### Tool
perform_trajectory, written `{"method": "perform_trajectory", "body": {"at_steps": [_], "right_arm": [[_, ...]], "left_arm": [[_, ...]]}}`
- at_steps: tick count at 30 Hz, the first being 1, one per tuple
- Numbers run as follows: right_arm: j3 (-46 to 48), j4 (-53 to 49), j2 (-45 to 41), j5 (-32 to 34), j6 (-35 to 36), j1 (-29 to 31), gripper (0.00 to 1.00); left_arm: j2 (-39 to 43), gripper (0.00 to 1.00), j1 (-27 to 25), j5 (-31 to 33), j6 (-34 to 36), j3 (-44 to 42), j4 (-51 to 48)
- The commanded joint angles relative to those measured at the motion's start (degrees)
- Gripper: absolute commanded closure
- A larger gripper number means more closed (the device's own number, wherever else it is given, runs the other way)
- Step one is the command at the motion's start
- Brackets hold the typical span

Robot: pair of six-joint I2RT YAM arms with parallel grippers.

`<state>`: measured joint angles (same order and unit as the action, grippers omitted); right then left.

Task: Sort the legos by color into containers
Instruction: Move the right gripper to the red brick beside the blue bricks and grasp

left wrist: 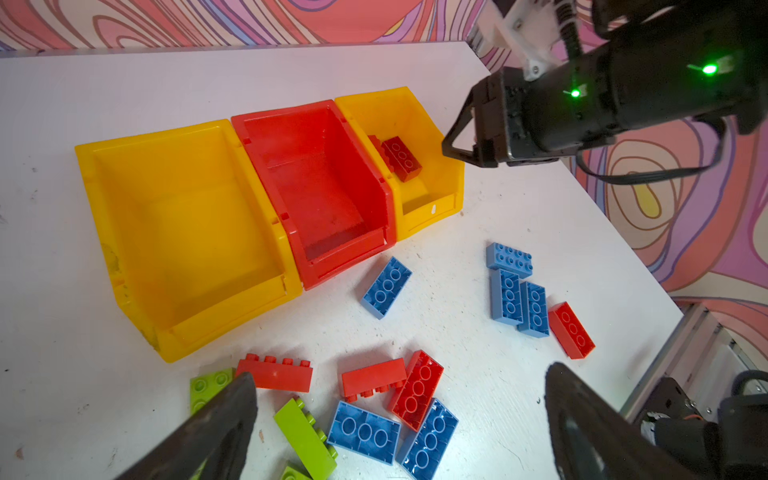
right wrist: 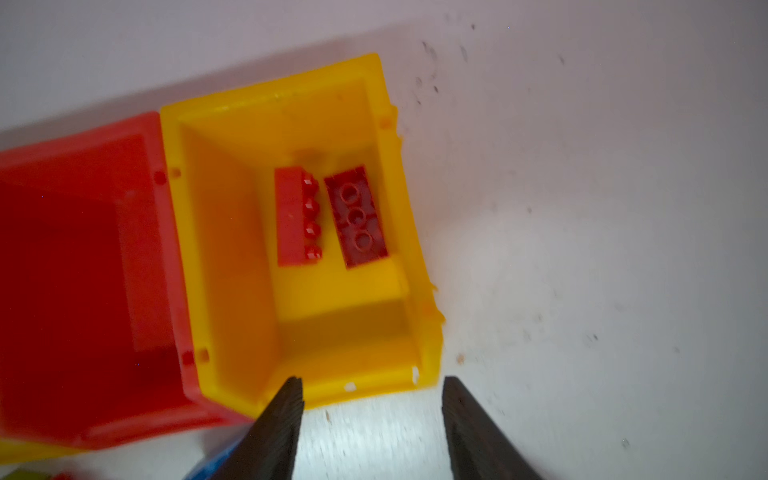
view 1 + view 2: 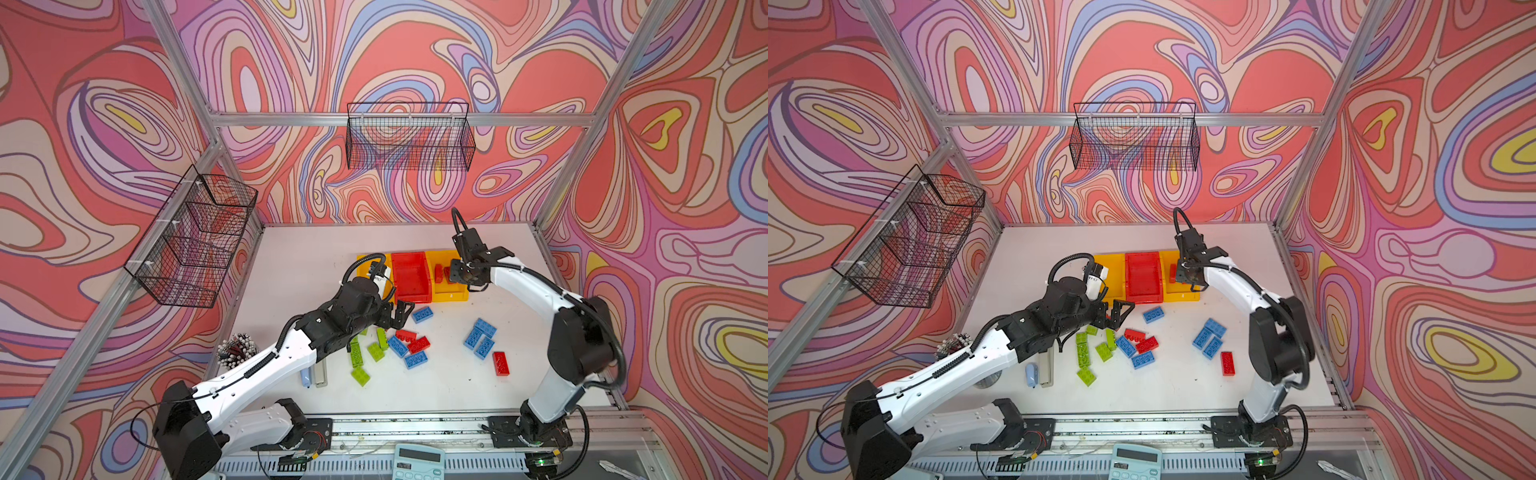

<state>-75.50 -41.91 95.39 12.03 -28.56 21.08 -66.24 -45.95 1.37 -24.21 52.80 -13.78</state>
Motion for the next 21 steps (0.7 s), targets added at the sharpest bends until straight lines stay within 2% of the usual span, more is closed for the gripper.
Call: {"method": "perform_trajectory", "body": {"at_steps": [1, 5, 10, 16, 21], "right_arm": [[8.8, -4.3, -9.1, 4.4, -7.2, 0.1, 0.43], [19.5, -9.3, -19.6, 6.9, -14.9, 0.1, 0.40], [29.7, -13.2, -28.4, 5.8, -22.8, 0.0, 0.38], [36.7, -14.7, -32.1, 3.8, -27.9, 0.1, 0.34], [41.1, -11.5, -33.6, 0.7, -28.7, 0.0, 0.34]], "left_arm": [[-1.1, 0.00, -1.3, -1.6, -0.2, 0.0, 2.3], [-2.4, 0.00, -3.5, -2.7, -1.1, -0.3, 4.2], [-3.2, 0.00, -6.0, -2.8, -1.8, -0.8, 5.5], [-2.7, 0.00, -7.6, -2.3, -2.8, -1.7, 5.7], [-0.7, 0.00, -7.8, -0.8, -3.5, -3.3, 5.3]]}}
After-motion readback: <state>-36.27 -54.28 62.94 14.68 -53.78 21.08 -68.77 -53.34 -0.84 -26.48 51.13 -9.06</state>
